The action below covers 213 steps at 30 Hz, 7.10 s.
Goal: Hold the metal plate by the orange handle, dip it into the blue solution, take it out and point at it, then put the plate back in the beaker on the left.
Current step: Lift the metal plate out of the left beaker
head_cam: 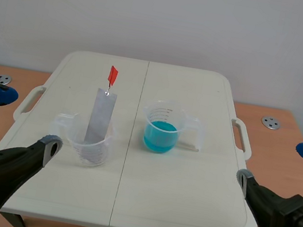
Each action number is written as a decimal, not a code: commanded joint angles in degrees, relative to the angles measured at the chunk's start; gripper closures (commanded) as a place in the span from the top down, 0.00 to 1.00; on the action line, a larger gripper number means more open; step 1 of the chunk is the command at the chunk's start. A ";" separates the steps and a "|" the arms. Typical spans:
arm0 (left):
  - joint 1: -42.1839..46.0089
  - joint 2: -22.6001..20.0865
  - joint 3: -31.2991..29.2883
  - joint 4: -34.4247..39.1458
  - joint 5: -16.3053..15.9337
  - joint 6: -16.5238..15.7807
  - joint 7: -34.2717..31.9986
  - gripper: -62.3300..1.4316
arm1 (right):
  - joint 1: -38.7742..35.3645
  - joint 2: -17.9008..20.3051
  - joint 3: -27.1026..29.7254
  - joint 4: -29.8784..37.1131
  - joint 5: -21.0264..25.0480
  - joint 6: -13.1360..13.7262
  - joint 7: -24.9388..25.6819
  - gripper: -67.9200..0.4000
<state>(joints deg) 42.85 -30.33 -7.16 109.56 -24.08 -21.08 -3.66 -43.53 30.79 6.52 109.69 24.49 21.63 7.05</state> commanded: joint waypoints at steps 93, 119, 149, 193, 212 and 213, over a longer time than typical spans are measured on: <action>30.45 -11.96 -0.68 -9.88 5.46 11.50 7.39 0.07 | 47.25 -13.14 -33.64 -23.61 -2.01 2.19 -7.17 0.95; 30.45 -11.96 -0.68 -9.88 5.46 11.32 8.11 0.07 | 66.88 -26.12 -41.11 -47.41 -2.62 2.21 -7.41 0.95; 30.47 -11.96 -0.48 -9.88 5.46 11.28 8.28 0.07 | 70.36 -32.09 -42.86 -54.27 -3.48 2.16 -10.62 0.72; 30.45 -11.96 -0.48 -9.88 5.46 11.28 12.55 0.07 | 72.89 -32.09 -42.86 -56.85 -3.23 2.21 -12.02 0.02; 30.45 -11.93 -0.48 -9.88 5.46 11.28 12.48 0.07 | 70.18 -32.04 -42.86 -56.00 -3.32 10.86 -5.97 0.02; 30.45 -11.93 -0.48 -9.88 5.46 11.28 12.48 0.07 | 70.07 -32.02 -42.86 -55.98 -3.32 11.28 -5.81 0.02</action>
<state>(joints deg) 72.99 -42.70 -7.64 99.02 -18.26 -9.47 9.02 25.78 -0.64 -36.18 52.45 20.60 32.45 0.84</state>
